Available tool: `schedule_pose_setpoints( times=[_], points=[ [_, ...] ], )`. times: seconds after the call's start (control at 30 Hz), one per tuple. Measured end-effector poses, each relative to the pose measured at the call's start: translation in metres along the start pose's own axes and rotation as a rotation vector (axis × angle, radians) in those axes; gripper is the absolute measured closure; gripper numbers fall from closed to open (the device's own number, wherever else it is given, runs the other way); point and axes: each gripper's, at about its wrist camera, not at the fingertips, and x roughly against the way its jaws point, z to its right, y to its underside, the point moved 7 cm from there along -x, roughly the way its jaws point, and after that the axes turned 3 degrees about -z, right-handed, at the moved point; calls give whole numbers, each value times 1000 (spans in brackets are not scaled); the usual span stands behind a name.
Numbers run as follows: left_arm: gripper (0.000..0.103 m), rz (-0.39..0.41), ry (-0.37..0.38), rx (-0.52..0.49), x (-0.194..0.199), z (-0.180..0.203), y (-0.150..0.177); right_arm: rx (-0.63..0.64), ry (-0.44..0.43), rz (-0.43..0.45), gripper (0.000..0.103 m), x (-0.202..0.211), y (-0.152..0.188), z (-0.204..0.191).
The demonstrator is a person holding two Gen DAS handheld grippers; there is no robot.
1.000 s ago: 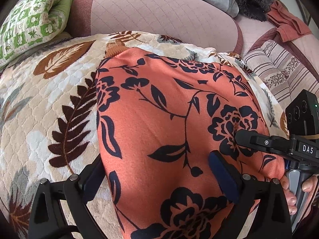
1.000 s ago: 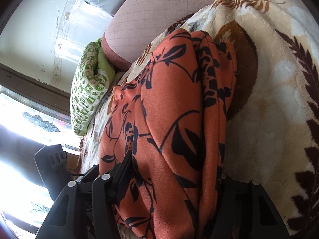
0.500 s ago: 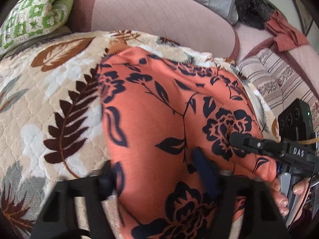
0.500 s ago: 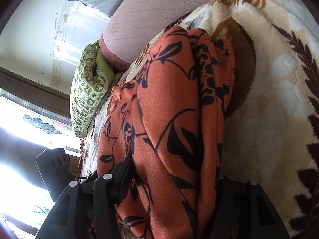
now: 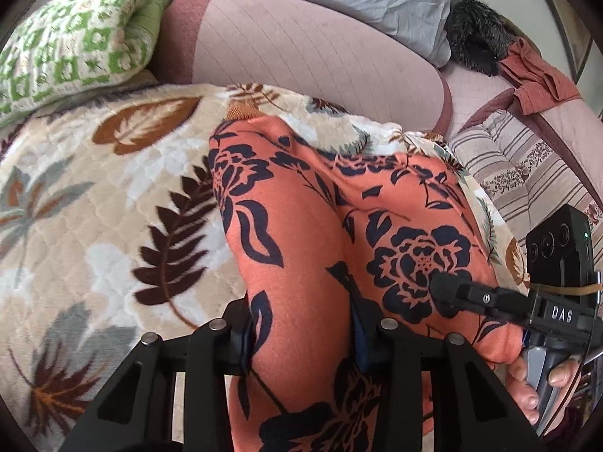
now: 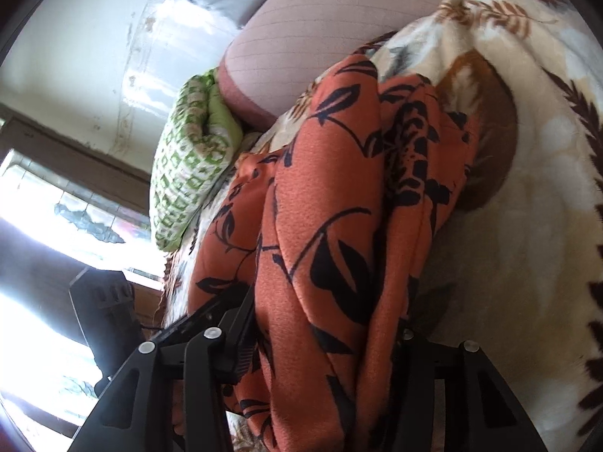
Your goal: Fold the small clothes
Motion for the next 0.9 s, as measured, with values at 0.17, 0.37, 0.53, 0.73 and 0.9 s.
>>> schedule_pose_setpoints(
  times=[0.17, 0.37, 0.53, 0.73, 0.9],
  points=[
    [62, 38, -42, 3, 28, -10, -4, 30, -51, -4, 53, -2, 5, -24],
    [62, 84, -104, -9, 61, -22, -1, 29, -116, -9, 53, -5, 18, -53],
    [62, 118, -147, -6, 84, -35, 2, 49, -156, -21, 53, -9, 36, -75],
    [62, 134, -181, 3, 108, -56, 14, 61, -176, -41, 53, -21, 57, -99],
    [62, 135, -195, 17, 121, -75, 26, 73, -182, -64, 53, -34, 77, -114]
  ],
)
